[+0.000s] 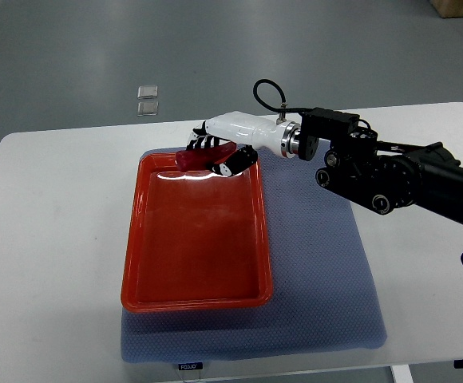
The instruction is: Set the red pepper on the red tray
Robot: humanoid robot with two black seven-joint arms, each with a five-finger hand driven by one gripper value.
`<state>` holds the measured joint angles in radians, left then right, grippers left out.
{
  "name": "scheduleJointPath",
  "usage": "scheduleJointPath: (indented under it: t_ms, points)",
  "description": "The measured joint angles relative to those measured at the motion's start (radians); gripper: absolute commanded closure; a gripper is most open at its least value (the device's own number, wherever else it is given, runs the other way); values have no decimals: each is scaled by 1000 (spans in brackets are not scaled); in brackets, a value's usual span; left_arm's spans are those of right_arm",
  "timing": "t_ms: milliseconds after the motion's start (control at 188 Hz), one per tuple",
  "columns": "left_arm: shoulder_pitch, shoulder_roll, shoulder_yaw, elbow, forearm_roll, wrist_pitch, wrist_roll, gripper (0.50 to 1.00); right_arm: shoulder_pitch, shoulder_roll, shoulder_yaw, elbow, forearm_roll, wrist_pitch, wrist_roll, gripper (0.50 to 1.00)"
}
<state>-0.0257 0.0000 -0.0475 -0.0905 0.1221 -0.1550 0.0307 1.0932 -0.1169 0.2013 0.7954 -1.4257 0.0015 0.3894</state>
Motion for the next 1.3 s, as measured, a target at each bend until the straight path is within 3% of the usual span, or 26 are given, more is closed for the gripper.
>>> scheduleJointPath:
  t_ms: [340, 415, 468, 553, 819, 909, 962, 1302]
  points:
    - [0, 0, 0, 0, 0, 0, 0, 500, -81, 56, 0, 13, 11, -2, 33, 881]
    - [0, 0, 0, 0, 0, 0, 0, 500, -86, 61, 0, 13, 11, -8, 33, 840]
    - [0, 0, 0, 0, 0, 0, 0, 500, -88, 62, 0, 13, 12, -13, 33, 785]
    - [0, 0, 0, 0, 0, 0, 0, 500, -88, 60, 0, 12, 13, -17, 33, 752]
    - [0, 0, 0, 0, -1, 0, 0, 500, -88, 54, 12, 12, 13, -18, 34, 744]
    - [0, 0, 0, 0, -1, 0, 0, 500, -88, 52, 14, 12, 14, -18, 34, 638]
    - [0, 0, 0, 0, -1, 0, 0, 500, -87, 50, 18, 11, 15, -21, 34, 609]
    - [0, 0, 0, 0, 0, 0, 0, 500, -93, -36, 149, 3, 154, -32, 34, 597]
